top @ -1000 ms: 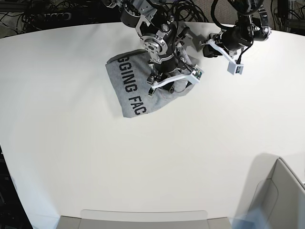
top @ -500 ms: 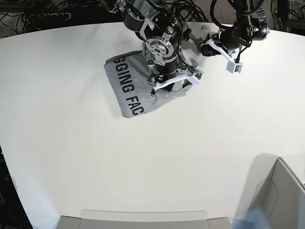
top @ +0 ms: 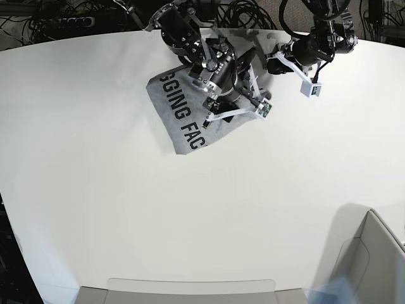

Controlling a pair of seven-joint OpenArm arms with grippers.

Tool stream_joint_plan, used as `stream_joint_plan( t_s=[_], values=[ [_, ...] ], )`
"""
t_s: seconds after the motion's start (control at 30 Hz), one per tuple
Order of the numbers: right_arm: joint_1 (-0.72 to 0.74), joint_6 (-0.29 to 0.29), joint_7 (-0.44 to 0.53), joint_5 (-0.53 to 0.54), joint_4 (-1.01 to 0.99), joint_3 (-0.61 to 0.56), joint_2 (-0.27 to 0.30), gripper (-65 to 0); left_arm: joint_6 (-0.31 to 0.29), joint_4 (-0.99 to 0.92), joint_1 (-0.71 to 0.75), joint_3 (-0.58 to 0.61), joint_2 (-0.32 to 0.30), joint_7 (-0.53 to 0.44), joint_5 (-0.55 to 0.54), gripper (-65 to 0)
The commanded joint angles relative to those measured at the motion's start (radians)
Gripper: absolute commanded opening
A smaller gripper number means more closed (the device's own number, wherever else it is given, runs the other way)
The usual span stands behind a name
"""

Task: Fold the T-shirt properly
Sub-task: 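Press the folded bundle flat with the right gripper and release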

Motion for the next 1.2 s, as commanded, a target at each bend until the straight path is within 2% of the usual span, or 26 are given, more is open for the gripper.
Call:
stream_joint_plan(
  t_s=[0.0,0.23,0.43,0.73,0.87,1.0,1.17],
  values=[
    [0.016,-0.005,0.004,-0.002,0.025,0.011,-0.011,-37.3,-0.003,0.011,0.004,-0.001,-0.006,0.006,0.001,-55.5],
    [0.008,-0.003,0.004,0.007,0.099,0.029,-0.009,-37.3,-0.003,0.011,0.002,-0.001,-0.008,0.008,0.001,-55.5],
    [-0.001,-0.003,0.006,0.007,0.058,0.017,-0.009,-37.3,-0.003,0.010,-0.001,-0.001,-0.008,0.008,0.001,-55.5],
    [-0.050,-0.003,0.004,0.006,0.151,-0.087,-0.011,-37.3,-0.003,-0.026,-0.004,-0.002,-0.008,0.008,0.003,-55.5],
    [-0.041,-0.003,0.010,0.007,0.095,-0.087,-0.011,-37.4,-0.001,-0.030,-0.004,-0.004,-0.008,0.005,0.003,-55.5],
    [-0.044,-0.002,0.012,0.026,0.202,-0.097,-0.016,-37.4,0.001,-0.032,-0.004,-0.012,-0.008,0.000,0.003,-55.5],
    [-0.029,-0.002,0.115,0.085,0.260,-0.087,-0.012,-37.5,0.004,-0.032,-0.004,-0.015,-0.008,-0.003,0.003,-55.5]
  ],
)
